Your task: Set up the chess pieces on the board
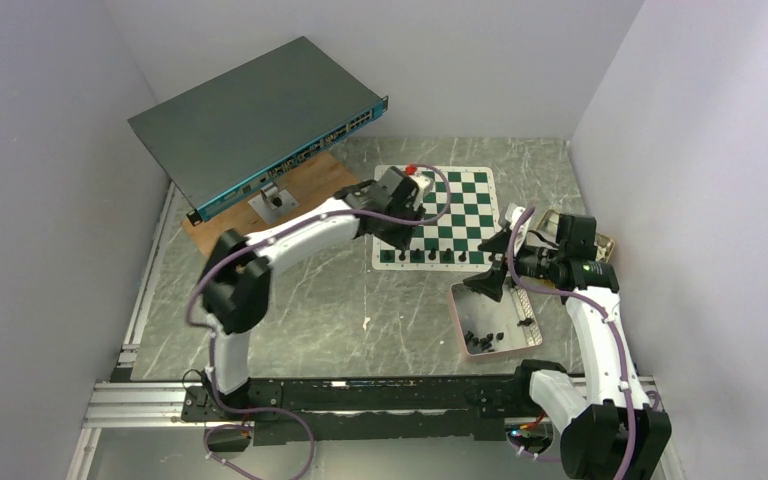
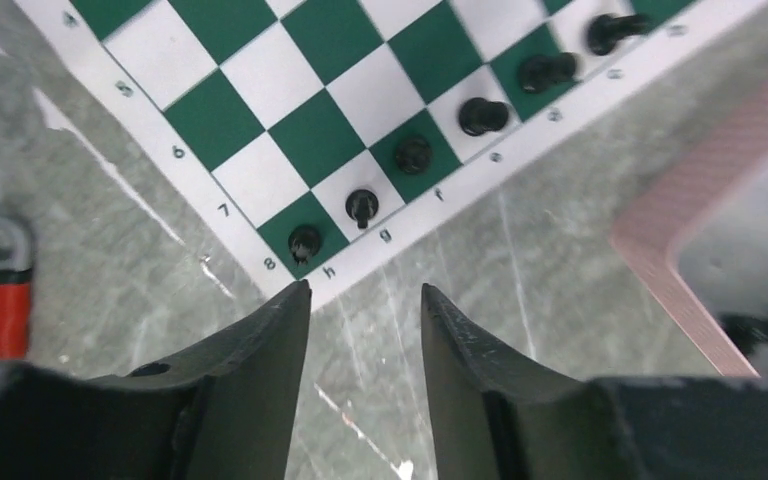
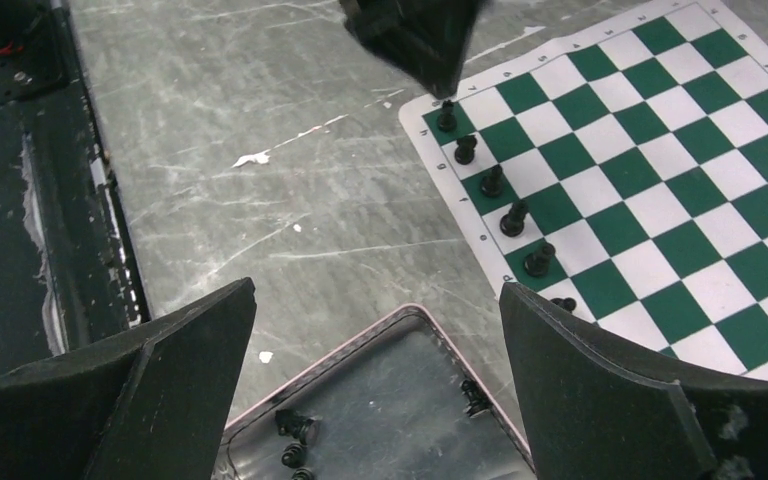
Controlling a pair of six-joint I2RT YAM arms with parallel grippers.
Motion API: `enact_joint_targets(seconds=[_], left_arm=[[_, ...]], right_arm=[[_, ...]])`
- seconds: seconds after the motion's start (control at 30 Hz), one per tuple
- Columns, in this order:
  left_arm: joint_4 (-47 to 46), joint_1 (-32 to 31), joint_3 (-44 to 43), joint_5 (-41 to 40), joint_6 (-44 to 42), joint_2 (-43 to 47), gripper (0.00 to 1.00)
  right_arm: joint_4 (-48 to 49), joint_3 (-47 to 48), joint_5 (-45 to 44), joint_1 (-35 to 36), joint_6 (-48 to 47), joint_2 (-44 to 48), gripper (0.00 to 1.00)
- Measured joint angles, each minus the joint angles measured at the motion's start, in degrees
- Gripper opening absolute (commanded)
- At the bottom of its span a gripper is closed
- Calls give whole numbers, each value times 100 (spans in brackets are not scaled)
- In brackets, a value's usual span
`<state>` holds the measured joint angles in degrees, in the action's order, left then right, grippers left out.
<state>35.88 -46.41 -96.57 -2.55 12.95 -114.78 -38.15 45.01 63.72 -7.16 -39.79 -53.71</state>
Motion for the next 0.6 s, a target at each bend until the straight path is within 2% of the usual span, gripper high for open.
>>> enact_joint_targets(seconds=[0.07, 0.23, 0.3, 0.47, 0.6], left_arm=[[-262, 15, 452, 162, -44, 684, 57], [-1060, 20, 1652, 568, -127, 2465, 70], [-1344, 20, 2166, 667, -127, 3115, 76], [-1580, 20, 3073, 765, -188, 4236, 99], [-1797, 20, 3891, 748, -289, 5281, 99]], right_arm=[[-232, 4, 107, -28, -313, -7, 99], [-879, 20, 238, -92, -1231, -52, 100], [-1397, 118, 282, -96, -1895, -111, 100], [-2717, 422, 295, -96, -3628, -354, 100], [-3405, 647, 31, -96, -4288, -671, 100]])
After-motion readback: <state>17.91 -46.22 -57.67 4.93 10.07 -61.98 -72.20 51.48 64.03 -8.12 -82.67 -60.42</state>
